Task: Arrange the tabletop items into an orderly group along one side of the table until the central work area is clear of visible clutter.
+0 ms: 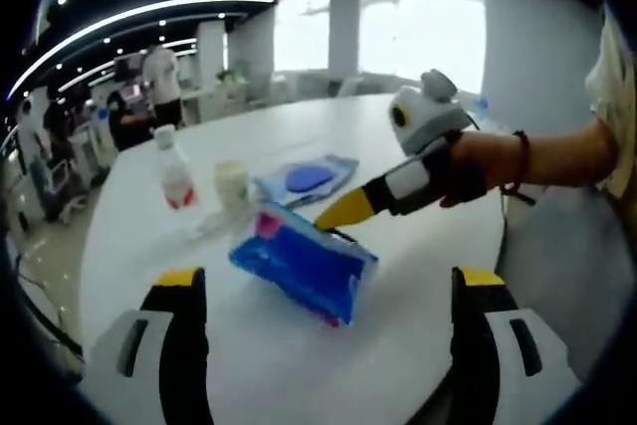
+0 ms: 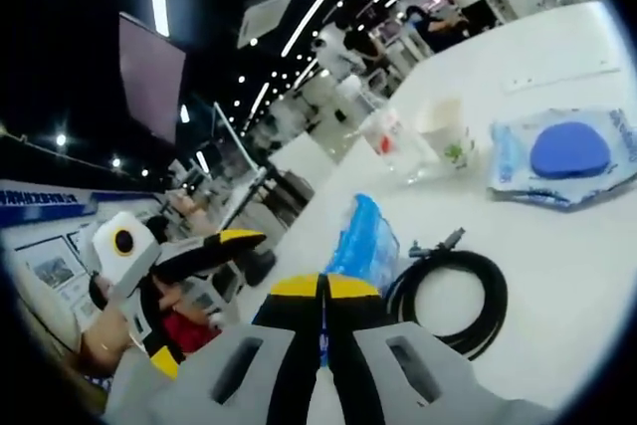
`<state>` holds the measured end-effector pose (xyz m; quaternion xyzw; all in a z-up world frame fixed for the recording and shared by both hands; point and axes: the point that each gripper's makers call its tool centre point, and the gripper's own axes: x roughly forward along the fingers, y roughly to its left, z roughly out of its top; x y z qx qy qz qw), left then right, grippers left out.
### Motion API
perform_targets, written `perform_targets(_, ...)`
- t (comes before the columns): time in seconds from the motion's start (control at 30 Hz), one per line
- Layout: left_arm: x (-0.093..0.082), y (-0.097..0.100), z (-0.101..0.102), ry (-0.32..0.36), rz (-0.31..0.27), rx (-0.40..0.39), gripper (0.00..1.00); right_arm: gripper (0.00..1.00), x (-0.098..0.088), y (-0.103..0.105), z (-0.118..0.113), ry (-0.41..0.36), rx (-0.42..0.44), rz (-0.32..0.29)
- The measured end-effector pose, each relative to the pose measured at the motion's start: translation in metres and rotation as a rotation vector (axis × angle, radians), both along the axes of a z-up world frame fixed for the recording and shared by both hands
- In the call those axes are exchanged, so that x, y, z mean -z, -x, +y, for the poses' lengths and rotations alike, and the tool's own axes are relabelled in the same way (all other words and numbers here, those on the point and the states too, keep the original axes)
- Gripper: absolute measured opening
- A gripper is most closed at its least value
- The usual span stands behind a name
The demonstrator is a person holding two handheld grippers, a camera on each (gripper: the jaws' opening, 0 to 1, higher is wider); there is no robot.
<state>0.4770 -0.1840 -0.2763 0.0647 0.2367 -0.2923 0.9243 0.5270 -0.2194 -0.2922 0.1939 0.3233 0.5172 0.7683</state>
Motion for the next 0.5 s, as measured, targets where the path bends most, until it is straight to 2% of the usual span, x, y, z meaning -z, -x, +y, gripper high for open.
perform_targets(0.17,-0.009,-0.005,0.005,0.011,-0.021,-0.004,1.0,0.01,-0.003,0.001,-0.01,0.014,-0.001,-0.021)
perform_targets(0.3,-0.009,-0.01,0.011,-0.018,-0.02,-0.013,0.99,0.01,-0.004,0.003,-0.014,0.023,-0.005,-0.027)
perform_targets(0.5,-0.014,-0.018,0.014,-0.022,-0.035,-0.019,0.97,0.01,-0.009,0.01,-0.02,0.022,-0.025,-0.036)
